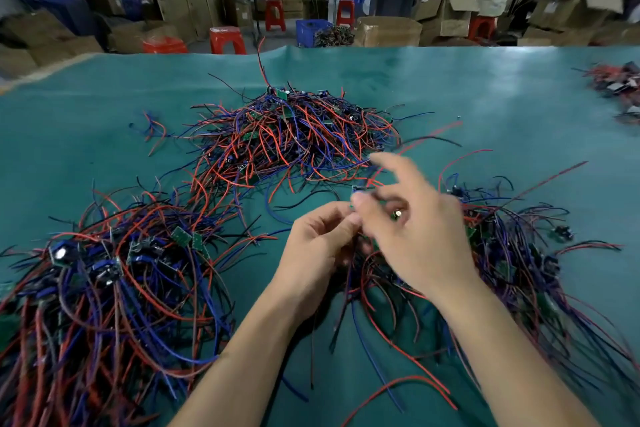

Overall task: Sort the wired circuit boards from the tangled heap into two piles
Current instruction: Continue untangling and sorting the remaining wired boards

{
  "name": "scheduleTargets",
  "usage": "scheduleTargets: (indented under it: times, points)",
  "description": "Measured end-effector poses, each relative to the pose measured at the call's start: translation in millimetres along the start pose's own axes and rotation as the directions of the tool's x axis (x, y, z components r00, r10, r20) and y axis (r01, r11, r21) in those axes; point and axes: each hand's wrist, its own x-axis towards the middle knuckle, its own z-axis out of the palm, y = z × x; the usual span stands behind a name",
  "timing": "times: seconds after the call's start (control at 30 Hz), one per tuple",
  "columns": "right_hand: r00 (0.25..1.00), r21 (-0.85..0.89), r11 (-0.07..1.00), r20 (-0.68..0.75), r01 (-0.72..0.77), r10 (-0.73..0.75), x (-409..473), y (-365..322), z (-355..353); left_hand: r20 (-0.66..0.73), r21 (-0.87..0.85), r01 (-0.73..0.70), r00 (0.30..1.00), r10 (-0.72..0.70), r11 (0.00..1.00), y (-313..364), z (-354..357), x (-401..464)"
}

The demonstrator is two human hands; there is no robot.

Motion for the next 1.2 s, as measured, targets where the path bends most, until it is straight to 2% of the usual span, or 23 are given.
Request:
scheduleTargets:
  times: [0.03,0.1,0.3,0.43,0.47,0.53,0.57,0.7,0.77,0.83,0.87,0.9,0.93,1.0,1.03,1.1,1.2]
  points:
    - [0.997,0.02,1.0,0.076,0.015,-0.017,-1,-1,3,0.022,0.006,0.001,1.0,-0.001,1.0,0,1,-1]
    - [0.997,0.079,0.997,0.079,0.0,-0.007,-2,0,5,0.05,0.014,0.014,0.999,-0.014,1.0,1,2,-1]
    - [0.984,0.085,0.996,-0.176,-0.025,0.039,15,16,-23,0.203,0.102,0.051,0.977,-0.071,0.993,6,6,-6]
    - [0.94,0.157,0.986,-0.323,-0.059,0.108,32,24,-67,0.222,0.143,0.06,0.971,-0.091,0.988,8,7,-6]
    - [0.952,0.164,0.984,-0.282,-0.075,0.12,35,25,-80,0.2,0.159,0.049,0.977,-0.081,0.986,9,7,-6]
    - [0.984,0.158,0.977,-0.084,-0.141,0.156,40,23,-103,0.141,0.198,0.019,0.989,-0.048,0.98,8,7,-5]
    - [0.985,0.121,0.978,0.015,-0.172,0.172,42,22,-114,0.113,0.204,0.008,0.993,-0.032,0.979,8,7,-5]
    - [0.938,-0.132,0.964,0.233,-0.232,0.258,68,30,-150,0.026,0.176,0.009,1.0,-0.014,0.984,8,8,-4]
    - [0.841,-0.351,0.914,0.415,-0.204,0.347,79,28,-147,0.0,0.152,0.027,1.0,-0.027,0.988,9,9,-4]
    - [0.654,-0.559,0.826,0.598,-0.075,0.464,89,21,-130,-0.014,0.145,0.038,0.999,-0.036,0.989,9,10,-3]
    - [0.581,-0.617,0.787,0.639,-0.004,0.504,94,19,-117,-0.019,0.146,0.042,0.999,-0.039,0.988,9,10,-3]
    - [0.568,-0.634,0.772,0.656,0.057,0.497,101,17,-102,-0.023,0.144,0.047,0.999,-0.044,0.988,9,10,-3]
    - [0.611,-0.623,0.776,0.654,0.101,0.446,111,16,-87,-0.026,0.138,0.054,0.998,-0.051,0.989,10,11,-3]
    - [0.77,-0.568,0.808,0.583,0.157,0.26,130,16,-54,-0.033,0.127,0.065,0.998,-0.061,0.99,11,11,-3]
    - [0.813,-0.535,0.826,0.552,0.176,0.184,137,16,-35,-0.036,0.125,0.067,0.997,-0.063,0.99,11,11,-3]
    - [0.807,-0.495,0.852,0.567,0.172,0.166,148,17,4,-0.038,0.127,0.069,0.997,-0.065,0.99,11,11,-3]
    - [0.728,-0.393,0.917,0.611,-0.06,0.31,152,26,47,-0.042,0.125,0.068,0.997,-0.064,0.99,11,11,-2]
